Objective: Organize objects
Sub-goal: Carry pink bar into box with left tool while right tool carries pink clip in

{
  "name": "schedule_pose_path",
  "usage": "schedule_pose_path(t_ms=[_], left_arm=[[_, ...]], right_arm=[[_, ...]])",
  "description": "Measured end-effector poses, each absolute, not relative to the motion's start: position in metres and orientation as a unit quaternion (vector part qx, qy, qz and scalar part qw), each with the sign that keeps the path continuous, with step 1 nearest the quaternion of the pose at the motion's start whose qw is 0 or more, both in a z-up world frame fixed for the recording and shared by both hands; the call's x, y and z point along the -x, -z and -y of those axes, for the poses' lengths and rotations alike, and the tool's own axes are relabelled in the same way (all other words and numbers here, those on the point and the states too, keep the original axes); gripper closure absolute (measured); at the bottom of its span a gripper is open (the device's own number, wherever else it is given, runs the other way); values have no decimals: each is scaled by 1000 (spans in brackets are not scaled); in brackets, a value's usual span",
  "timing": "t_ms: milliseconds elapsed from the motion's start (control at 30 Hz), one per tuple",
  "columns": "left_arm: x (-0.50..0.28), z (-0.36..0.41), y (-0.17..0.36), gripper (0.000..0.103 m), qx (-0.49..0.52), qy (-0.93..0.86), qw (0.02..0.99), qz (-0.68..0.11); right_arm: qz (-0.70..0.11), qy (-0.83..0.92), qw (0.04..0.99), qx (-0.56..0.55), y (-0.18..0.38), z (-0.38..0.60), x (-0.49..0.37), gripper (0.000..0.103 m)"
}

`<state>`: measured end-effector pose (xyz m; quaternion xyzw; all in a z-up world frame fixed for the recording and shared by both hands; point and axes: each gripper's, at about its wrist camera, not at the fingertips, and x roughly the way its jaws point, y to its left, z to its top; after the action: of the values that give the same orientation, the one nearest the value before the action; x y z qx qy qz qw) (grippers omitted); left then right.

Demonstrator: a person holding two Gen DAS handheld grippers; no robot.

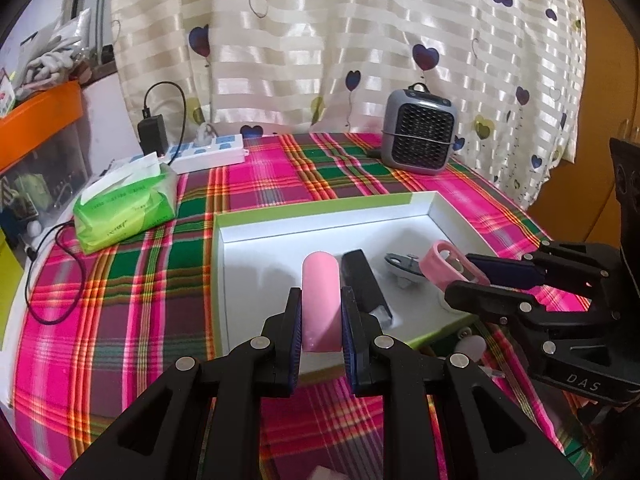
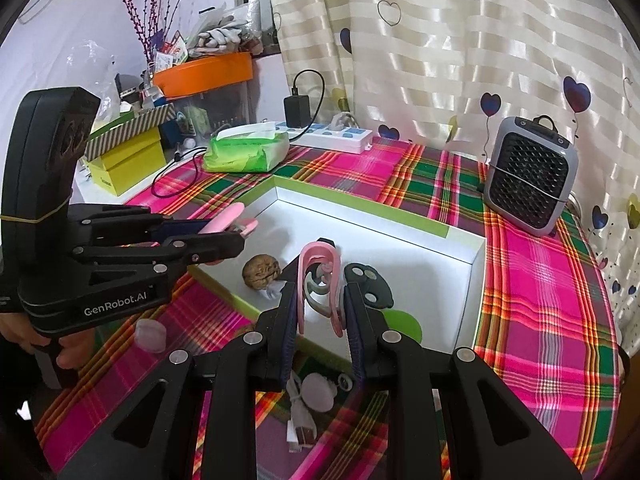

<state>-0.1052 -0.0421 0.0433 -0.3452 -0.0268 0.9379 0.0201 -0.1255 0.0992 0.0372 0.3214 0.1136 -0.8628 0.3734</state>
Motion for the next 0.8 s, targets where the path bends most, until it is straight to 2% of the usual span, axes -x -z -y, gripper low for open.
schedule_pose_path(t_ms=[800], left_arm=[[129, 58, -21, 87, 374, -927, -22, 18]], right_arm=[[-122, 850, 357, -367, -11, -84, 150, 79]])
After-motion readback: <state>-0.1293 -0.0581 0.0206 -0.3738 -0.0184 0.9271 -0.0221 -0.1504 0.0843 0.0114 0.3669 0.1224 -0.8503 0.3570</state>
